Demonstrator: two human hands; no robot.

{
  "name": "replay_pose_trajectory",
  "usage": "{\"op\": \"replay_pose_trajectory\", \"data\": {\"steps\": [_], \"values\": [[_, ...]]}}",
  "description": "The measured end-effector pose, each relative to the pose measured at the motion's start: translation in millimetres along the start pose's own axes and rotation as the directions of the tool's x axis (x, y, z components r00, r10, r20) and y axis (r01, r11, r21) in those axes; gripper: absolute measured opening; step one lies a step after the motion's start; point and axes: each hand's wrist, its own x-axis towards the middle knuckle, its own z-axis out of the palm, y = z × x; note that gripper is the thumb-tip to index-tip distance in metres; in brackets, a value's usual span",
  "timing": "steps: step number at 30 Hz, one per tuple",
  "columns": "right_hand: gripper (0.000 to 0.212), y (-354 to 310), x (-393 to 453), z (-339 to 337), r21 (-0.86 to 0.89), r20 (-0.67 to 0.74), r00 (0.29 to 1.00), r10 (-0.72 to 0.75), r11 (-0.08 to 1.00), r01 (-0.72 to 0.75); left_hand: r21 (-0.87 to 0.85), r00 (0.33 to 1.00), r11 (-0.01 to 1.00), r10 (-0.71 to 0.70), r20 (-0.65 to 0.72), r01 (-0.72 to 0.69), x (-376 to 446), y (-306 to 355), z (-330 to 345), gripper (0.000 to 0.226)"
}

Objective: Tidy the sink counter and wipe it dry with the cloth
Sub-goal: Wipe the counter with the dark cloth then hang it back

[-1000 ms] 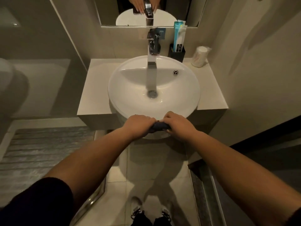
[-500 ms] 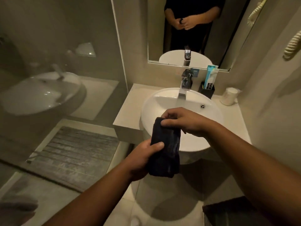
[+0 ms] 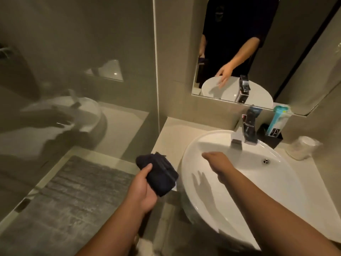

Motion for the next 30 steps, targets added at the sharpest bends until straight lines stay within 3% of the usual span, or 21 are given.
{"op": "replay_pose_trajectory", "data": {"steps": [3,6,8,10,12,14,16,17,19,21,22,24,30], "values": [[0.038,14.5,55.0,0.0,-0.382,-0.152,0.987,-0.056,0.924,-0.007,0.004,0.993,1.000,-0.007,-0.114,0.008,70.7,29.5,6.3,0.040],[0.054,19.1,94.7,-0.6,-0.799,-0.182,0.936,-0.301,0.601,0.038,0.105,0.982,0.990,0.112,-0.151,-0.097,137.5,49.4,14.0,0.039],[0.059,20.1,116.6,-1.9,-0.912,-0.124,0.905,-0.408,0.406,0.057,0.216,0.960,0.959,0.223,-0.167,-0.185,175.3,62.5,21.0,0.036],[0.066,24.8,135.7,-1.0,-0.947,-0.072,0.918,-0.391,0.314,0.059,0.362,0.930,0.893,0.339,-0.145,-0.269,207.3,74.3,28.9,0.021],[0.074,34.7,148.1,0.1,-0.960,-0.052,0.938,-0.342,0.276,0.047,0.626,0.857,0.698,0.508,-0.092,-0.347,239.0,83.0,36.5,0.008],[0.079,42.6,155.4,2.0,-0.956,-0.067,0.933,-0.353,0.290,0.041,0.838,0.735,0.378,0.677,0.042,-0.395,272.3,92.4,43.0,0.007],[0.081,47.9,158.6,4.6,-0.954,-0.075,0.929,-0.363,0.298,0.040,0.925,0.641,0.069,0.740,0.204,-0.373,308.9,100.1,49.8,0.011],[0.081,49.9,160.4,5.3,-0.954,-0.076,0.922,-0.379,0.296,0.043,0.937,0.621,-0.078,0.730,0.286,-0.340,327.8,104.0,52.2,0.014],[0.080,50.8,163.4,5.7,-0.954,-0.085,0.899,-0.429,0.297,0.051,0.882,0.641,-0.359,0.608,0.469,-0.305,363.1,106.8,56.3,0.033],[0.077,50.6,164.4,5.6,-0.952,-0.088,0.894,-0.440,0.300,0.054,0.719,0.713,-0.589,0.317,0.625,-0.368,389.4,102.4,54.7,0.055],[0.073,50.9,164.9,5.6,-0.953,-0.087,0.894,-0.439,0.298,0.054,0.630,0.744,-0.656,0.152,0.651,-0.417,398.2,97.2,52.4,0.059],[0.067,51.9,167.4,5.1,-0.952,-0.087,0.891,-0.447,0.301,0.059,0.532,0.782,-0.711,-0.041,0.622,-0.460,409.9,88.5,46.3,0.060],[0.068,60.8,167.2,6.0,-0.938,-0.088,0.837,-0.540,0.328,0.113,0.555,0.784,-0.678,-0.052,0.618,-0.482,398.8,87.3,34.0,0.052]]}}
